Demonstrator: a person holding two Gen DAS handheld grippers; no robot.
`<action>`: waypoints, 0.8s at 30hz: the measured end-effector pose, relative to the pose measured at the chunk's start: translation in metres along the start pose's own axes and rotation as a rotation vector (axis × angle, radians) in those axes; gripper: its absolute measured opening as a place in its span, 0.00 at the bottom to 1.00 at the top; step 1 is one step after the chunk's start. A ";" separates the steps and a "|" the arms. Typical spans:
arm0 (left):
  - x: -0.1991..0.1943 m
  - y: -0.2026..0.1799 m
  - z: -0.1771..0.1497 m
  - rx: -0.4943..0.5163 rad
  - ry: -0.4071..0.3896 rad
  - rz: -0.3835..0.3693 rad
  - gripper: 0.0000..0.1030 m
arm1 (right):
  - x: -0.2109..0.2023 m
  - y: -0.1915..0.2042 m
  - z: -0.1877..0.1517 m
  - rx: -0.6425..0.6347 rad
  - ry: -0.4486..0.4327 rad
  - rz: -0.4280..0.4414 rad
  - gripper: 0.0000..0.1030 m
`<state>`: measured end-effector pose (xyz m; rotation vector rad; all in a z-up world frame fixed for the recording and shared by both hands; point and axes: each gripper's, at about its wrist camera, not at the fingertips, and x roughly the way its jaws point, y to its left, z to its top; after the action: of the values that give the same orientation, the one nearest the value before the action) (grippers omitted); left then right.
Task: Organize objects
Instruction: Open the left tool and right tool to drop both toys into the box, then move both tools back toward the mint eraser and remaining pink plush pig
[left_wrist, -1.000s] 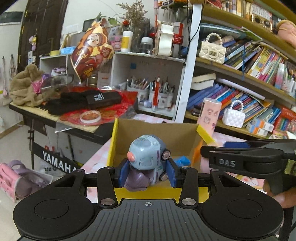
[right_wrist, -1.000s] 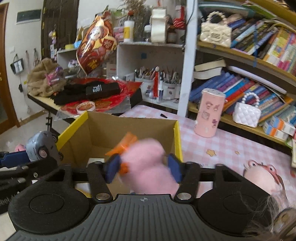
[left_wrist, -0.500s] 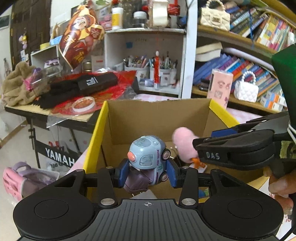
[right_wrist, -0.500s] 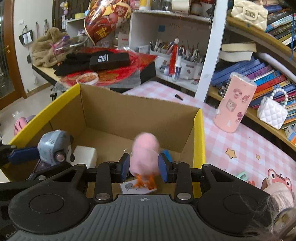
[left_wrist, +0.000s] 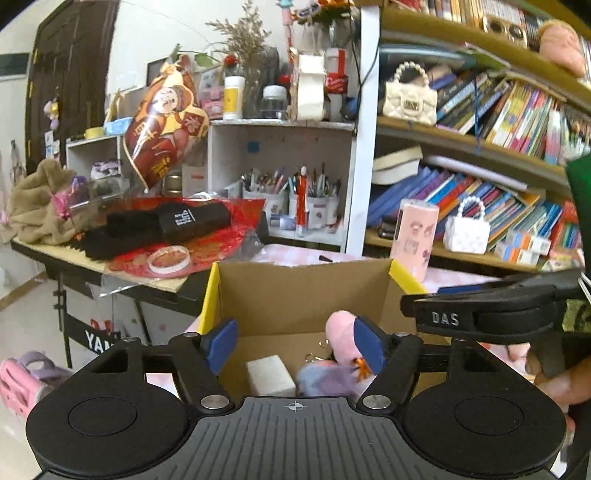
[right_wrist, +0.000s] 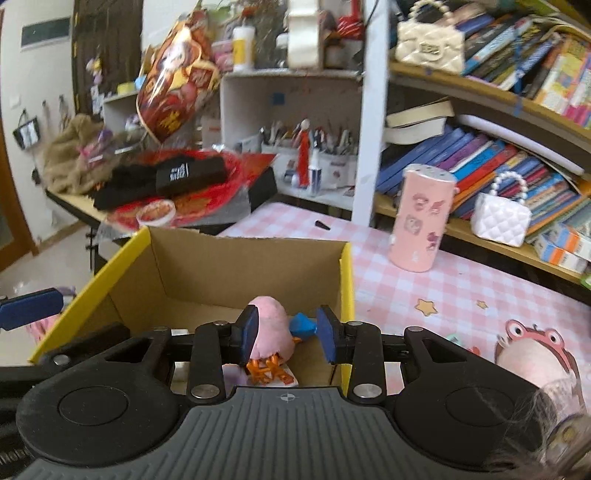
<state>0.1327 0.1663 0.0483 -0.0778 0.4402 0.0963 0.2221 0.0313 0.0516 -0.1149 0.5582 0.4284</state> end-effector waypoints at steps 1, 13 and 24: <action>-0.005 0.001 -0.002 -0.007 0.000 0.000 0.69 | -0.006 0.001 -0.003 0.004 -0.004 -0.004 0.32; -0.061 0.018 -0.051 -0.077 0.102 0.046 0.75 | -0.065 0.036 -0.066 0.002 0.067 0.004 0.36; -0.101 0.017 -0.096 -0.073 0.193 0.073 0.78 | -0.104 0.057 -0.124 -0.020 0.143 -0.030 0.43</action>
<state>-0.0001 0.1658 0.0044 -0.1439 0.6327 0.1779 0.0579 0.0178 0.0037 -0.1737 0.6920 0.3990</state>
